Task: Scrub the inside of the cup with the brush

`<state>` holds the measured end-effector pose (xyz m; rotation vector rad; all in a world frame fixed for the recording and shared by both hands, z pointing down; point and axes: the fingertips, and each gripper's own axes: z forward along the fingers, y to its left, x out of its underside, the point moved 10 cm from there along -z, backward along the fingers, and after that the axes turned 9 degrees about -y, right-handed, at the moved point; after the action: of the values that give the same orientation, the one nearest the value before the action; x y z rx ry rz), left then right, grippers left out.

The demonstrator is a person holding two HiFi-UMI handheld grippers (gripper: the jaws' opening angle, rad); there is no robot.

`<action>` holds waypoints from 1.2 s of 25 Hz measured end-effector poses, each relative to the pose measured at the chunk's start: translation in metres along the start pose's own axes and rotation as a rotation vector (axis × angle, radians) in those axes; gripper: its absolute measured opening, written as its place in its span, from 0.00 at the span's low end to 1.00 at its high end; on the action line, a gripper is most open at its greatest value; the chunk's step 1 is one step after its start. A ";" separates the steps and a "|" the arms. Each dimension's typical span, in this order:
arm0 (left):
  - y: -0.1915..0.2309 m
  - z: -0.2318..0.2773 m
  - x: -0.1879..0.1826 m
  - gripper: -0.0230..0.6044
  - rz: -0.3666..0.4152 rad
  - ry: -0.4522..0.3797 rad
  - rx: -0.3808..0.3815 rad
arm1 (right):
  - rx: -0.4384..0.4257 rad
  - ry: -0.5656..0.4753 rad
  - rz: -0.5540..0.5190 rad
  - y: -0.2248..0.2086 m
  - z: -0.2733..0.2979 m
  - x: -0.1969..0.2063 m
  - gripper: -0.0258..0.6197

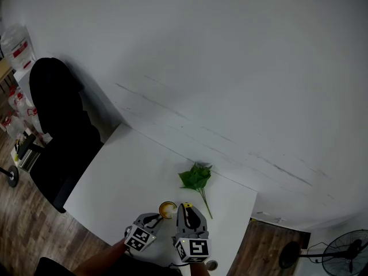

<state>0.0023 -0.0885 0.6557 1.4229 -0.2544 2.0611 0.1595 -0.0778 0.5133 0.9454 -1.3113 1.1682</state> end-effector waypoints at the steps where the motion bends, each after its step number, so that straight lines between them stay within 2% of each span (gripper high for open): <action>1: 0.000 0.000 0.000 0.16 0.000 0.000 0.000 | 0.001 0.003 0.005 0.000 0.001 0.003 0.14; 14: 0.001 -0.001 0.000 0.16 0.001 -0.003 0.002 | -0.002 0.002 -0.012 0.005 0.000 0.001 0.14; 25: 0.001 -0.001 0.000 0.16 0.006 -0.005 0.000 | -0.003 -0.110 -0.022 0.005 -0.014 -0.040 0.14; 30: -0.001 -0.001 0.001 0.16 0.004 -0.006 0.000 | -0.003 -0.103 -0.020 0.005 -0.014 -0.038 0.14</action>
<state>0.0016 -0.0872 0.6559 1.4294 -0.2603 2.0608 0.1614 -0.0663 0.4740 1.0260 -1.3822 1.1149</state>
